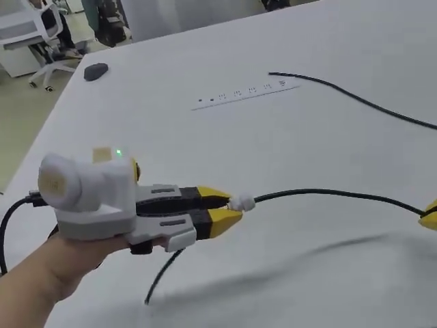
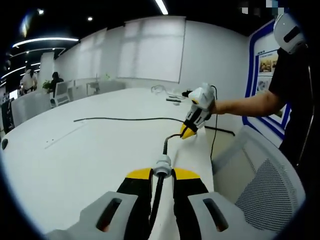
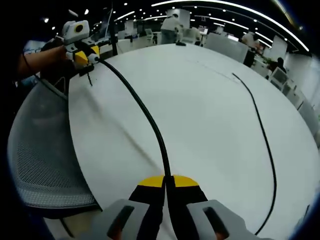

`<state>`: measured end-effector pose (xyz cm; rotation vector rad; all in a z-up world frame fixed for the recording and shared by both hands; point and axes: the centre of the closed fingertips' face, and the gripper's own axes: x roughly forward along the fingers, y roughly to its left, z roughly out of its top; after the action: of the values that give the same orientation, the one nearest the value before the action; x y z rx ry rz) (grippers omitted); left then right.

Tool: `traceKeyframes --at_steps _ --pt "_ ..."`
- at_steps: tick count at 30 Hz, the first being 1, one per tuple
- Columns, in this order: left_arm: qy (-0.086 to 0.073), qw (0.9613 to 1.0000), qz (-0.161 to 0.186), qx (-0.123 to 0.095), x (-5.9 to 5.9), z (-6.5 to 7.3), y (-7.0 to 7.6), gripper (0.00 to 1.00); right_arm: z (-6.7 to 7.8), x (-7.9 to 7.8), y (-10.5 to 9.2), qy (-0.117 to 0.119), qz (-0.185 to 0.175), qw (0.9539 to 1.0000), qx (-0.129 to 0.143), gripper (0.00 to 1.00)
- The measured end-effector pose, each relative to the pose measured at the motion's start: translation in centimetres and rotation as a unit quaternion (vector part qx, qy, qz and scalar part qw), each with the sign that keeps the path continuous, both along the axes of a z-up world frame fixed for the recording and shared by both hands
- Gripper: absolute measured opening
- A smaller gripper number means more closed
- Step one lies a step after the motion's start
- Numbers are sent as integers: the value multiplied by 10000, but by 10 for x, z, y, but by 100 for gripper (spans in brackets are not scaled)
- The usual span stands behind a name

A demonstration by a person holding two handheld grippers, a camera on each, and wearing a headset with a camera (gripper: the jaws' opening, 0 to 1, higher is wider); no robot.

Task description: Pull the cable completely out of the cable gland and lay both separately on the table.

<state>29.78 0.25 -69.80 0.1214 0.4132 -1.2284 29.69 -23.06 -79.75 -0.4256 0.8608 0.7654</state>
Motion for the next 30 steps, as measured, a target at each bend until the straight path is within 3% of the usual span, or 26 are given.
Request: traceKeyframes --at_steps 2,3,4,6,9,10,12,17,23,28,30 --pt "-12 10000 1 20 0 0 0 14 0 1 -2 19 -24 9998 -171 2" --pt "-14 10000 -2 10 0 1 -1 14 6 7 0 -247 27 9991 -344 12" --pt "-22 10000 -3 8 0 1 -1 14 13 8 11 -377 290 9985 -261 20" --pt "-26 10000 -31 18 -1 1 -2 14 28 3 41 -331 502 9982 78 26" --pt "2 10000 -51 64 -3 -1 -3 14 57 1 87 -643 1057 9915 396 29" --pt "8 10000 -66 44 -5 -1 -4 14 68 -2 108 -738 1353 9868 504 28" --pt "8 10000 -81 46 -6 -1 -6 14 79 -3 132 -863 1616 9812 600 24" --pt "-21 9999 -128 39 -11 2 -10 14 92 -12 184 -930 2311 9657 730 19" --pt "-127 9998 -151 14 -12 9 -14 14 91 -10 205 -994 2581 9578 776 15" --pt "-168 9997 -163 3 -13 11 -14 14 89 -7 204 -1067 2630 9563 708 2" --pt "-179 9997 -152 -13 -13 12 -14 14 90 -7 203 -1050 2598 9569 763 1"
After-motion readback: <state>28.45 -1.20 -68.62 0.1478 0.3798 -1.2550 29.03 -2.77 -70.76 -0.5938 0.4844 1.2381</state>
